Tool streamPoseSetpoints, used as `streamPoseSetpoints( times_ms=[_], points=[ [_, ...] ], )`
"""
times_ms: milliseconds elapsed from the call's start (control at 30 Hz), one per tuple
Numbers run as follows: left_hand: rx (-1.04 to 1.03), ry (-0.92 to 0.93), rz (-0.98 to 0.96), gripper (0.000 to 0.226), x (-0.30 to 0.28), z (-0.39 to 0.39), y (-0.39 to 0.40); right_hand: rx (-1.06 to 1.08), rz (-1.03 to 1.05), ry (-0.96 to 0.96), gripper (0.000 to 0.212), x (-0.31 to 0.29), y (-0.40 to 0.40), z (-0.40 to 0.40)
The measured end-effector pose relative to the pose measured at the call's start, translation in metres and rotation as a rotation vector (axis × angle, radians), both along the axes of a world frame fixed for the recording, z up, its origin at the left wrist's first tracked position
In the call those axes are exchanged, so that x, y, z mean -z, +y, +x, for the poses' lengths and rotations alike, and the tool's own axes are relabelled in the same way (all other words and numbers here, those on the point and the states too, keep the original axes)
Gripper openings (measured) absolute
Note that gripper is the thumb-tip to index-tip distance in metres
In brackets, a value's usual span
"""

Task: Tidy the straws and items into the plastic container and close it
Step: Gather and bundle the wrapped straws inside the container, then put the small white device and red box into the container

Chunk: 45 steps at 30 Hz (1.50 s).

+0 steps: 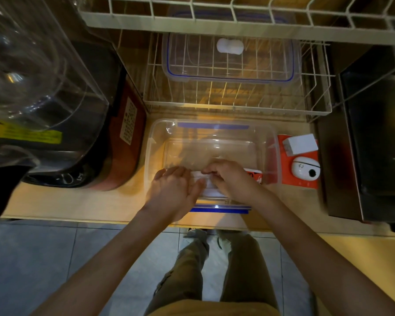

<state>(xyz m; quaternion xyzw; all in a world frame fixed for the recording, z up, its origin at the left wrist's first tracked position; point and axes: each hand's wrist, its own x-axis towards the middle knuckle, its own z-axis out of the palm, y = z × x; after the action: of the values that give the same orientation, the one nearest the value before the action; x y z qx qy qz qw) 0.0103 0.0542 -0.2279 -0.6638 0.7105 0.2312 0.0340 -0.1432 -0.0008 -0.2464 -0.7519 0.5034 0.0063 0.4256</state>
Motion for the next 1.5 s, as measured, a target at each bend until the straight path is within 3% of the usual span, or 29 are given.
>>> streamPoseSetpoints(
  times_ms=[133, 267, 433, 633, 767, 867, 1000, 1133, 1300, 1500],
  points=[
    [0.006, 0.008, 0.064, 0.081, -0.002, 0.000, -0.002, 0.037, -0.015, -0.049, 0.030, -0.004, 0.002, -0.005],
    [-0.012, 0.013, 0.224, 0.059, -0.005, 0.000, -0.003, 0.125, -0.033, -0.123, 0.031, -0.022, 0.003, -0.015],
    [0.056, -0.066, 0.368, 0.057, -0.010, -0.002, -0.016, 0.323, 0.035, -0.250, 0.028, -0.043, 0.003, -0.035],
    [0.193, -0.144, 0.405, 0.045, -0.039, -0.029, -0.056, 0.607, -0.065, -0.380, 0.026, -0.066, 0.015, -0.064],
    [0.192, -0.026, 0.300, 0.042, -0.064, -0.066, -0.084, 0.888, -0.175, -0.467, 0.024, -0.075, 0.033, -0.081],
    [0.240, 0.058, 0.174, 0.037, -0.076, -0.099, -0.100, 1.087, -0.281, -0.410, 0.028, -0.071, 0.041, -0.097],
    [0.356, 0.112, 0.026, 0.030, -0.074, -0.134, -0.111, 1.156, -0.272, -0.232, 0.034, -0.054, 0.042, -0.111],
    [0.397, 0.153, -0.035, 0.038, -0.062, -0.162, -0.114, 1.140, -0.233, -0.107, 0.052, -0.044, 0.038, -0.120],
    [0.431, 0.071, -0.057, 0.041, -0.045, -0.181, -0.118, 1.105, -0.198, -0.028, 0.063, -0.036, 0.033, -0.122],
    [0.390, 0.041, -0.020, 0.034, -0.034, -0.188, -0.121, 1.084, -0.185, -0.008, 0.056, -0.031, 0.030, -0.121]
  ],
)
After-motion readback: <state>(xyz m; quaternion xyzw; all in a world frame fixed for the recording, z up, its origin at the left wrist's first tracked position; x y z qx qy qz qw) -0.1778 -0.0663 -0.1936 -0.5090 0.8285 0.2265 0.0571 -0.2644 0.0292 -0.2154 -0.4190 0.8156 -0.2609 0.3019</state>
